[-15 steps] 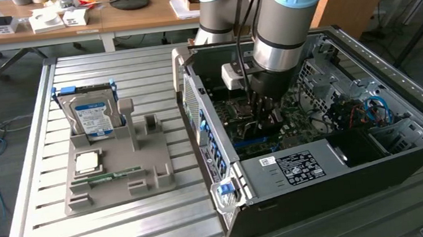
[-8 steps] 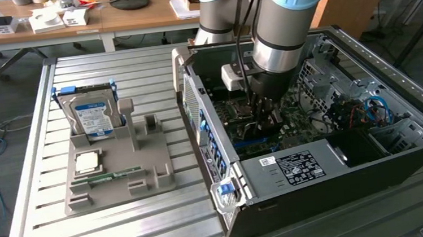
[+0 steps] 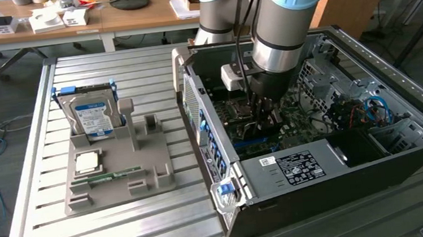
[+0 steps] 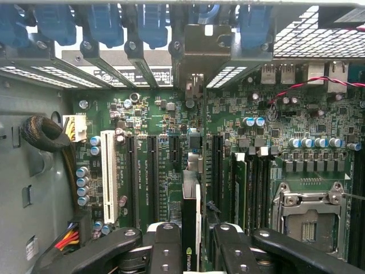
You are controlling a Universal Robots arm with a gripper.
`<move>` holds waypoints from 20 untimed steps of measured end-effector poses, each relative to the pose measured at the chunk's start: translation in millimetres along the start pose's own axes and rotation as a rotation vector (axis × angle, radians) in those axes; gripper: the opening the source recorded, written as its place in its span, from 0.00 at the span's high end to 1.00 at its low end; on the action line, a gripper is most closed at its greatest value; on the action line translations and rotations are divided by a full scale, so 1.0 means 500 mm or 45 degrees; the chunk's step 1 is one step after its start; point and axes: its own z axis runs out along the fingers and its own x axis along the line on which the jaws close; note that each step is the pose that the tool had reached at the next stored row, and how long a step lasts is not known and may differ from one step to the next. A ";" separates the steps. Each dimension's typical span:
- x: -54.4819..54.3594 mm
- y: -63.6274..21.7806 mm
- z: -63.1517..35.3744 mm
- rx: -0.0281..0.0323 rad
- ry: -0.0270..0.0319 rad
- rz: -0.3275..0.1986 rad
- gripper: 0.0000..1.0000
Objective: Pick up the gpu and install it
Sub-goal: 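Insert the gpu into the slot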
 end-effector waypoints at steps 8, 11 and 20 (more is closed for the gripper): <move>0.000 0.000 0.004 0.0001 -0.0003 -0.001 0.74; 0.000 0.000 0.004 0.0000 0.0001 -0.001 0.74; 0.000 0.000 0.006 -0.0002 0.0001 -0.001 0.74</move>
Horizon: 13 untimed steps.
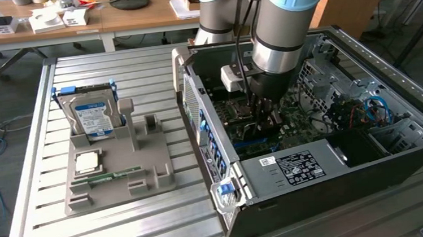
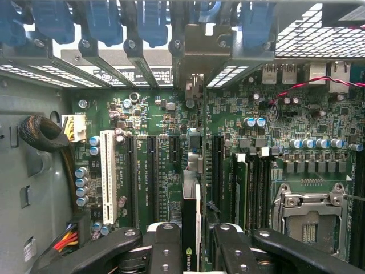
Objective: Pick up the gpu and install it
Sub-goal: 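Insert the gpu into the slot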
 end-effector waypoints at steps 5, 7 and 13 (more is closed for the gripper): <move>0.000 0.000 0.000 0.0004 -0.0022 0.000 0.74; 0.000 0.000 0.000 0.0006 -0.0037 0.000 0.74; 0.000 0.000 -0.001 0.0000 -0.0035 -0.010 0.74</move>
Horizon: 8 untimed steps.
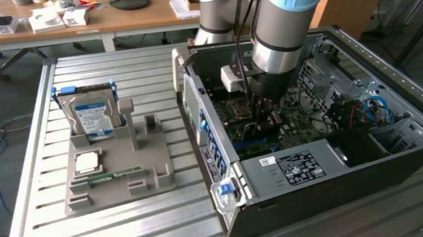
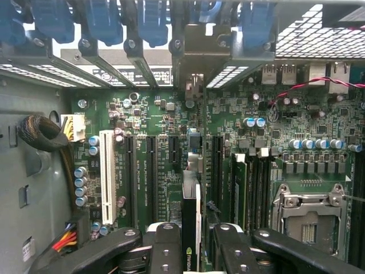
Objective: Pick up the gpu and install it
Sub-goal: 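Insert the gpu into the slot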
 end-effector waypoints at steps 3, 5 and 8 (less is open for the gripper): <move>0.000 0.000 0.000 -0.0002 -0.0003 -0.010 0.74; 0.000 0.000 0.000 -0.0004 -0.0003 -0.014 0.74; 0.000 0.000 0.000 -0.0004 -0.0004 -0.018 0.74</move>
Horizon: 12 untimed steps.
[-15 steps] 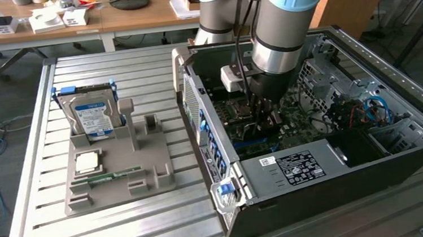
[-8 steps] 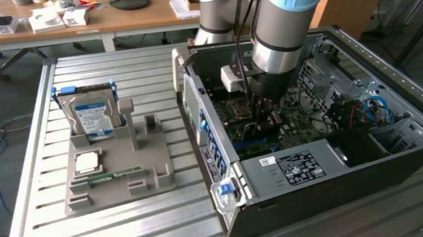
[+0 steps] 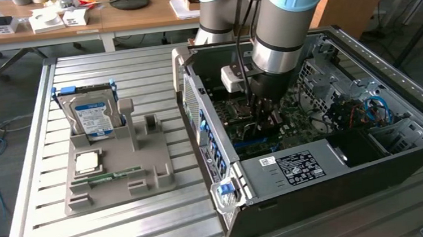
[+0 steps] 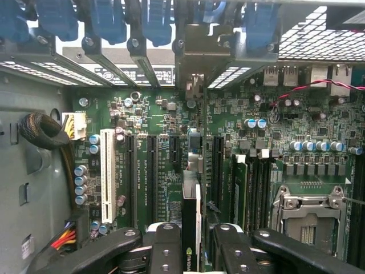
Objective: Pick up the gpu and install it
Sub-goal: 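Insert the gpu into the slot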
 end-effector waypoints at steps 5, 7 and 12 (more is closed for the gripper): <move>0.000 0.000 0.000 -0.0005 -0.0005 -0.018 0.74; 0.000 0.000 0.000 -0.0006 -0.0007 -0.025 0.74; 0.000 0.002 0.004 -0.0005 -0.0006 -0.025 0.74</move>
